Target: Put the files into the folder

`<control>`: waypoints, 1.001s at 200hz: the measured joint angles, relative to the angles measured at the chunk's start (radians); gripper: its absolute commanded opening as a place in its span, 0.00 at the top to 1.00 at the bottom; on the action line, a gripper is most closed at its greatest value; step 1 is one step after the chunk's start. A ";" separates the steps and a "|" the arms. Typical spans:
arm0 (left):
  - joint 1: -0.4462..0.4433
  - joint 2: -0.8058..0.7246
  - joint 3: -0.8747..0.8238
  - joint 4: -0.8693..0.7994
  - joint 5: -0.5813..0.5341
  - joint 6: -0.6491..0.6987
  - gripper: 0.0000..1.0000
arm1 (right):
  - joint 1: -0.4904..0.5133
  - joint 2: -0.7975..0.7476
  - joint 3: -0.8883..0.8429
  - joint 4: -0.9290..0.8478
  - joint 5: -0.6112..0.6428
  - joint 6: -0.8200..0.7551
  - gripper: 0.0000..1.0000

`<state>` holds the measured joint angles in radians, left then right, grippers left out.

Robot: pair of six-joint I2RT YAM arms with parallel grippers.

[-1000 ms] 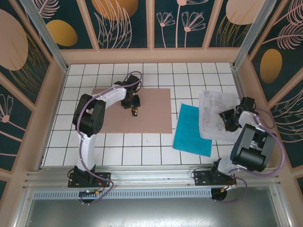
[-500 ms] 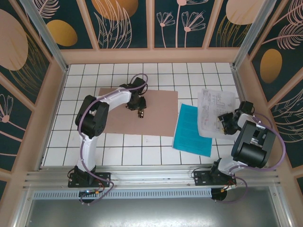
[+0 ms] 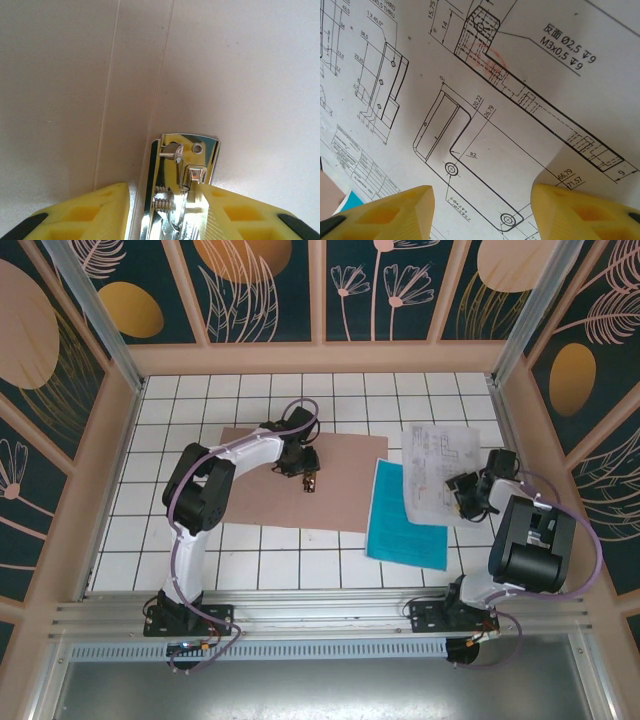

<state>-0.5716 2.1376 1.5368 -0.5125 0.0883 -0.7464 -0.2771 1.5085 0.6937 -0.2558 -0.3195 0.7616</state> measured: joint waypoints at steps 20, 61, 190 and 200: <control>-0.003 0.000 -0.006 0.016 0.009 -0.023 0.60 | 0.049 0.000 -0.009 0.026 -0.014 0.036 0.43; -0.003 -0.010 -0.027 0.047 0.010 -0.079 0.60 | 0.146 0.004 -0.016 0.062 -0.023 0.119 0.43; -0.004 -0.056 -0.116 0.161 0.066 -0.212 0.59 | 0.370 0.151 0.097 0.171 -0.075 0.307 0.43; -0.005 -0.063 -0.122 0.160 0.065 -0.217 0.59 | 0.378 0.155 0.101 0.172 -0.075 0.317 0.43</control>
<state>-0.5766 2.0743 1.4147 -0.3523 0.1535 -0.9634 0.1013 1.6638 0.7952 -0.0841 -0.3946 1.0790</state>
